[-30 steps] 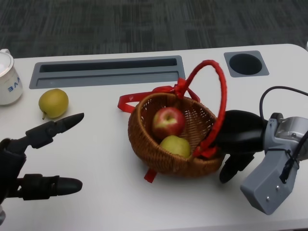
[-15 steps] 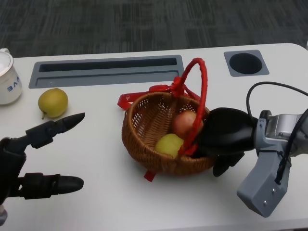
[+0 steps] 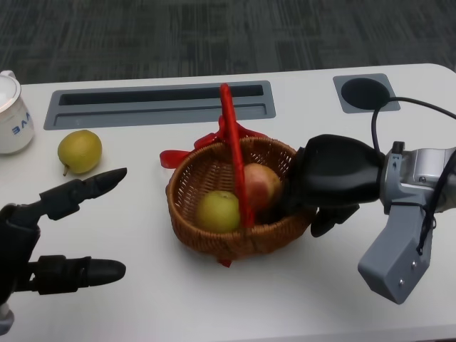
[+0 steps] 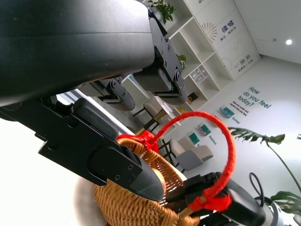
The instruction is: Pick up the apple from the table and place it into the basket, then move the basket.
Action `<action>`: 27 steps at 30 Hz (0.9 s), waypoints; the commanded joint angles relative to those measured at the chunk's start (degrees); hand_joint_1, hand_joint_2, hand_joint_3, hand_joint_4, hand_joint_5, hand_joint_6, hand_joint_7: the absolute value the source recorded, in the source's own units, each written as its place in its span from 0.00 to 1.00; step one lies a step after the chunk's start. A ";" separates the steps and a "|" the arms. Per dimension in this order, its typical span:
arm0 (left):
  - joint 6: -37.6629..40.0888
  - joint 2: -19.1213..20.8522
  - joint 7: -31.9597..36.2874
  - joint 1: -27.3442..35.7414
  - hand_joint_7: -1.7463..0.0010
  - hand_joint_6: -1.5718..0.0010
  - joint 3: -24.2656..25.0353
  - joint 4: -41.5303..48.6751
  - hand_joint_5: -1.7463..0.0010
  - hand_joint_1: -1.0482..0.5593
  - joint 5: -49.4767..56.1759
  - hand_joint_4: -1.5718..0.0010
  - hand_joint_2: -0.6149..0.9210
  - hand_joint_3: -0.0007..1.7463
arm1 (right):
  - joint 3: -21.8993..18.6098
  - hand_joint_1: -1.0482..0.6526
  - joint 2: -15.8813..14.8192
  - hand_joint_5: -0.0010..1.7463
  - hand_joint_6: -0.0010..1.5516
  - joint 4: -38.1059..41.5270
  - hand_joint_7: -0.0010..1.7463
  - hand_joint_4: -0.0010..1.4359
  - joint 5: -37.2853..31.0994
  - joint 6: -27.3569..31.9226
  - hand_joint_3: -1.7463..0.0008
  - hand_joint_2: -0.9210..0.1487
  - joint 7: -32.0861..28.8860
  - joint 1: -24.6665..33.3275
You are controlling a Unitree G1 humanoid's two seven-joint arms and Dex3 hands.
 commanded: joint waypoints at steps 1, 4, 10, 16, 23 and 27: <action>-0.73 0.11 0.74 -0.61 1.00 0.59 0.40 0.53 0.99 0.19 -0.43 0.54 0.87 0.00 | -1.77 0.50 -0.82 0.06 0.61 0.95 0.00 0.83 2.13 0.11 0.99 0.12 -0.47 -1.76; -1.08 -0.12 1.15 -0.59 1.00 0.59 0.63 0.42 0.99 0.19 0.10 0.53 0.88 0.00 | -2.35 0.49 -0.45 0.06 0.61 2.65 0.00 0.85 2.71 1.82 0.99 0.10 0.33 -2.01; -2.36 -0.64 2.54 -0.31 1.00 0.58 1.06 0.40 0.99 0.18 1.75 0.52 0.88 0.00 | -2.66 0.44 1.01 0.06 0.62 7.76 0.00 0.85 2.96 10.55 0.97 0.01 2.03 -4.27; -2.86 -0.89 4.09 0.58 1.00 0.57 1.33 -0.49 0.99 0.17 3.04 0.51 0.88 0.00 | -2.78 0.48 2.96 0.06 0.61 11.20 0.00 0.87 3.81 20.19 0.99 0.06 6.54 -5.90; -3.83 -1.02 5.46 3.73 1.00 0.58 2.08 -3.24 0.99 0.18 4.07 0.52 0.88 0.00 | -6.35 0.43 5.70 0.06 0.61 13.91 0.01 0.84 8.10 31.84 0.95 0.00 13.26 -5.59; -4.62 -1.24 6.20 6.73 1.00 0.57 2.69 -5.71 0.99 0.18 4.22 0.51 0.88 0.00 | -8.11 0.47 6.56 0.40 0.65 14.56 0.01 0.73 9.66 36.97 0.99 0.02 14.75 -5.48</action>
